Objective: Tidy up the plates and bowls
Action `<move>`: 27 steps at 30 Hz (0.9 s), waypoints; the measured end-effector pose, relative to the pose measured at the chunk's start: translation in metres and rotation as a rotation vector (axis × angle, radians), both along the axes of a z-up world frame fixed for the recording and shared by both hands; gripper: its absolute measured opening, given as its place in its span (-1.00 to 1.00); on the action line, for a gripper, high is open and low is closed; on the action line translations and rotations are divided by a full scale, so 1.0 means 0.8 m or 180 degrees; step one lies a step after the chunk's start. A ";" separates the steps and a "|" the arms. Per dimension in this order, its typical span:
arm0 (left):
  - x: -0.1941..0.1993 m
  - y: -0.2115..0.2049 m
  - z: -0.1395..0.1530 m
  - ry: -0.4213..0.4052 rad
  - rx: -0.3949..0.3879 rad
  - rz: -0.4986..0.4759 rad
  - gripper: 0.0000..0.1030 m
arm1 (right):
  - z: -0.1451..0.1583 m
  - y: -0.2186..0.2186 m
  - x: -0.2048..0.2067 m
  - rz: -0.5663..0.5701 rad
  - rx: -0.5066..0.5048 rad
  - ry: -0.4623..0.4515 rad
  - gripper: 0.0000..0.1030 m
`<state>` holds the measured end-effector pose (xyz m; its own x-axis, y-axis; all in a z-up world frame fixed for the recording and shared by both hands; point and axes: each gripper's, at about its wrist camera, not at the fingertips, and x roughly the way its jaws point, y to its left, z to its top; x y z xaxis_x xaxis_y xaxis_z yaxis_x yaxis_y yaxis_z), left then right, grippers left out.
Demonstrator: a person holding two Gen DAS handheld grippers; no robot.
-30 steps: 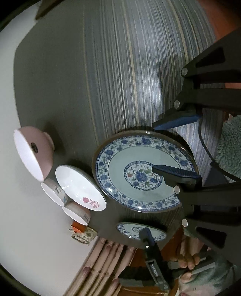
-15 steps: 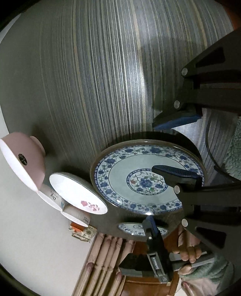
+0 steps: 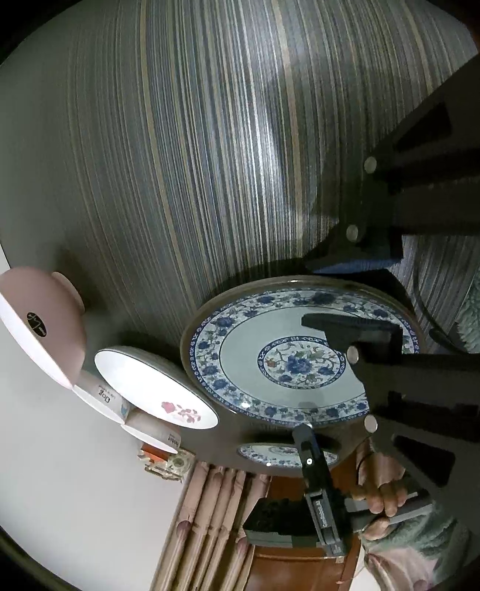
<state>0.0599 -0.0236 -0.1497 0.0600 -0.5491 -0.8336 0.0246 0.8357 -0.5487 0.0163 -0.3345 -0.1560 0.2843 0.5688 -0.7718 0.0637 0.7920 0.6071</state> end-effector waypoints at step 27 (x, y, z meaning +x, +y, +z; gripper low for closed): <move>-0.018 0.035 0.034 -0.0318 0.0080 0.0058 -0.63 | 0.042 0.036 -0.020 0.0026 -0.0188 -0.0217 -0.75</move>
<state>0.0452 0.0044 -0.1226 0.1534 -0.5261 -0.8365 0.0628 0.8500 -0.5231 0.0001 -0.3058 -0.1220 0.3328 0.5253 -0.7832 0.0173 0.8270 0.5620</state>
